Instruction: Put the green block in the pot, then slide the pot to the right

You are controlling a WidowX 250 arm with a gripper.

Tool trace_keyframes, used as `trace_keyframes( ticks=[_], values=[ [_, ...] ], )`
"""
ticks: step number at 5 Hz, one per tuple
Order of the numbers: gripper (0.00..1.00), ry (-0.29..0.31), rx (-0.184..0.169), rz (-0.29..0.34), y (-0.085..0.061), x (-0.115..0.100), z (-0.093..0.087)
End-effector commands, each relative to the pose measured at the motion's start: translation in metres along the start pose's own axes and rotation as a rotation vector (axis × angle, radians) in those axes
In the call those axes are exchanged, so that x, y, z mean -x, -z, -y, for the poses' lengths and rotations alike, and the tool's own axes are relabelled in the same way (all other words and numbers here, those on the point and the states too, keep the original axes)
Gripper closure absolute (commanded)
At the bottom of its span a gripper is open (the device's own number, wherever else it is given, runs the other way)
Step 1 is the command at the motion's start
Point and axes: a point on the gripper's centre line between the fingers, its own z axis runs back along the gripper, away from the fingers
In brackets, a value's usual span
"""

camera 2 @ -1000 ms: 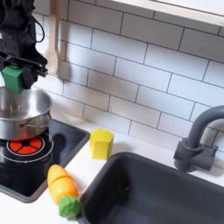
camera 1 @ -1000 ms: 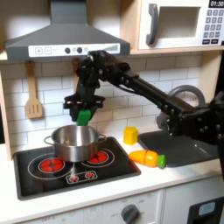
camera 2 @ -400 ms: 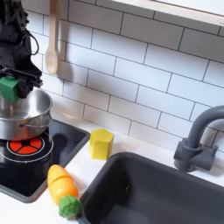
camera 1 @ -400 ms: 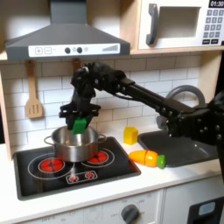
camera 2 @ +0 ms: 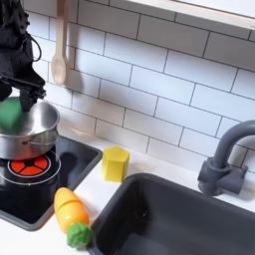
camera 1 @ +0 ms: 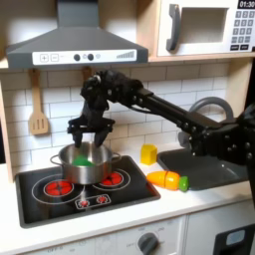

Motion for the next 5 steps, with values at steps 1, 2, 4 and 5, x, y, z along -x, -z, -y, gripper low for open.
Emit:
trace_keyframes(
  ticks=[1, 2, 4, 5],
  values=[
    [0.00, 0.024, 0.008, -0.026, 0.003, 0.007, 0.001],
    [0.00, 0.041, 0.008, -0.052, 0.009, 0.010, 0.003],
    [0.00, 0.042, 0.019, -0.086, 0.018, 0.019, 0.008],
    [0.00, 0.042, 0.031, -0.096, 0.018, 0.021, 0.011]
  ],
)
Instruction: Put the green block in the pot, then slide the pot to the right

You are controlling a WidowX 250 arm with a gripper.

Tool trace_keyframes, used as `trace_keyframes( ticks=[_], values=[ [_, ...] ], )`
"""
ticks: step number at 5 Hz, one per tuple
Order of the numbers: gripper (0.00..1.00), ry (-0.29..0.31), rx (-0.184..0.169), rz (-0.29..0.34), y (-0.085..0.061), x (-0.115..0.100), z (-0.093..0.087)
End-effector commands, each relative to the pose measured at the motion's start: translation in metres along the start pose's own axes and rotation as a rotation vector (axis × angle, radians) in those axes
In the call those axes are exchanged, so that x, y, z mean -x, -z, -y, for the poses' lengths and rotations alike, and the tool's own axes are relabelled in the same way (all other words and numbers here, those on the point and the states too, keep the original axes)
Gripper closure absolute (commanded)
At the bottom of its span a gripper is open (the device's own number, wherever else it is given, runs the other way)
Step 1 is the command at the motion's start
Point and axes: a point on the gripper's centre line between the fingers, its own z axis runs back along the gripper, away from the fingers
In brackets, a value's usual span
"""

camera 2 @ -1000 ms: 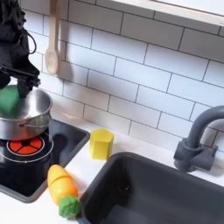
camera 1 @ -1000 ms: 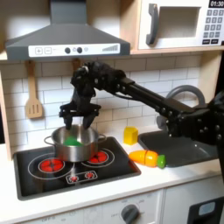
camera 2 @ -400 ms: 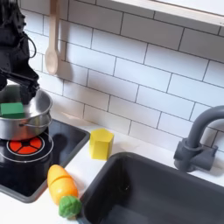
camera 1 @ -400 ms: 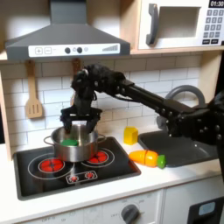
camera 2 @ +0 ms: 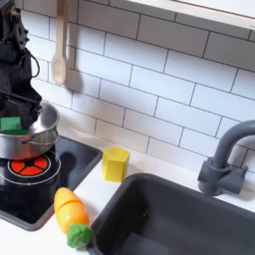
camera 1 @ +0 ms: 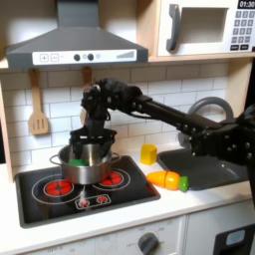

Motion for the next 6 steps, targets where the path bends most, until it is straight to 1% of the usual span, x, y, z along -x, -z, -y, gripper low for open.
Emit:
trace_keyframes(
  ticks=[1, 2, 3, 4, 6],
  values=[
    [0.00, 0.012, 0.017, -0.025, 0.003, 0.006, 0.009],
    [0.00, 0.006, 0.029, -0.045, 0.007, 0.012, 0.011],
    [0.00, 0.018, 0.038, -0.054, 0.006, 0.016, 0.015],
    [0.00, 0.044, 0.050, -0.051, 0.003, 0.016, 0.026],
    [0.00, 0.056, 0.057, -0.050, -0.003, 0.025, 0.034]
  ],
)
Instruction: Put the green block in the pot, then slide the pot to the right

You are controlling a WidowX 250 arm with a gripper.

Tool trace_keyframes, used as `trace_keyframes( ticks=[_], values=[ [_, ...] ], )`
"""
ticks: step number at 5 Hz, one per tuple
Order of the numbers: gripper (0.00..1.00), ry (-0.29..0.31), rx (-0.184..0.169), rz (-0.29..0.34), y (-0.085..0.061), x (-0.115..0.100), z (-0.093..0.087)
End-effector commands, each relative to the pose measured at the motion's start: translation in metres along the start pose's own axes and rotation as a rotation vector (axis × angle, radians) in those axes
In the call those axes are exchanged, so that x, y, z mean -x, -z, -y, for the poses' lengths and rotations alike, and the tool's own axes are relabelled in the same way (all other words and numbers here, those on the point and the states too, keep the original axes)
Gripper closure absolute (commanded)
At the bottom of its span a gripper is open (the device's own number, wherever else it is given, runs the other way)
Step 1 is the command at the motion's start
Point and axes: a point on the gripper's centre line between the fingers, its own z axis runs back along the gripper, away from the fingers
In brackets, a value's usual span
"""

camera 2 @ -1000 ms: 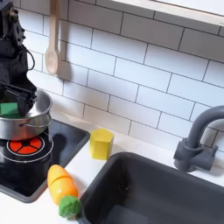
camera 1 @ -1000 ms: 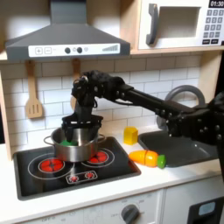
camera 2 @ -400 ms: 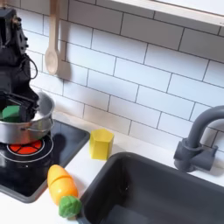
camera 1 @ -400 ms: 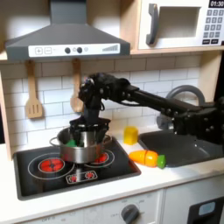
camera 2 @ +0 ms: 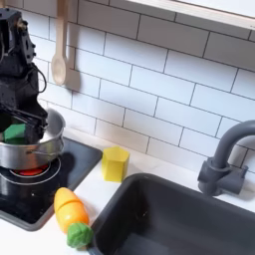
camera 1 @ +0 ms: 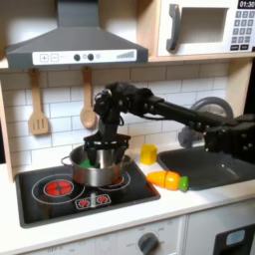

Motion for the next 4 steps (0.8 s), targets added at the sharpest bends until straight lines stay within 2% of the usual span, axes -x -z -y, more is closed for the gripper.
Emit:
trace_keyframes(
  ticks=[1, 3, 4],
  values=[
    [0.00, 0.024, 0.009, 0.001, -0.003, 0.005, 0.012],
    [0.00, 0.019, 0.012, 0.004, -0.006, 0.010, 0.017],
    [0.00, 0.036, 0.018, 0.001, -0.005, 0.011, 0.025]
  ],
)
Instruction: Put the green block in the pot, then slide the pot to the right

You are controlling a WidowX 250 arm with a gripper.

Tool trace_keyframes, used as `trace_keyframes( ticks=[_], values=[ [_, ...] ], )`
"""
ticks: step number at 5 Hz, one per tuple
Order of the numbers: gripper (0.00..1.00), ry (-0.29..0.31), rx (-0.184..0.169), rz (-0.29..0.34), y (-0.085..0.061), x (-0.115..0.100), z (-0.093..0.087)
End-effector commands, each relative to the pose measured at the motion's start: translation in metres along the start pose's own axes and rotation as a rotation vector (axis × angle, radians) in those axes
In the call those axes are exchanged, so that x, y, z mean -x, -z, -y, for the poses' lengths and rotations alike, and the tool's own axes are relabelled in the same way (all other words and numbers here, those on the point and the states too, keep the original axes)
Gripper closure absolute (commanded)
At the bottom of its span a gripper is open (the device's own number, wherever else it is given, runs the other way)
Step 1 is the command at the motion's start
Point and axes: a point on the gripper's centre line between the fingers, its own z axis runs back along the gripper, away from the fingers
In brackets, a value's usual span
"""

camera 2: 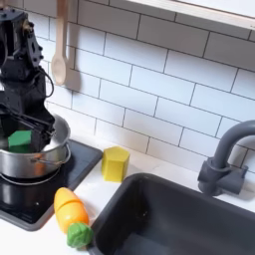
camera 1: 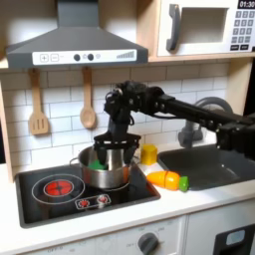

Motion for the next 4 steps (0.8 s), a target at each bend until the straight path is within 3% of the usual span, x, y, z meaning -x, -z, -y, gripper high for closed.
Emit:
trace_keyframes(
  ticks=[1, 4],
  values=[
    [0.00, 0.015, 0.005, -0.002, 0.000, 0.004, 0.009],
    [0.00, 0.041, 0.026, -0.020, 0.004, 0.010, 0.022]
  ],
)
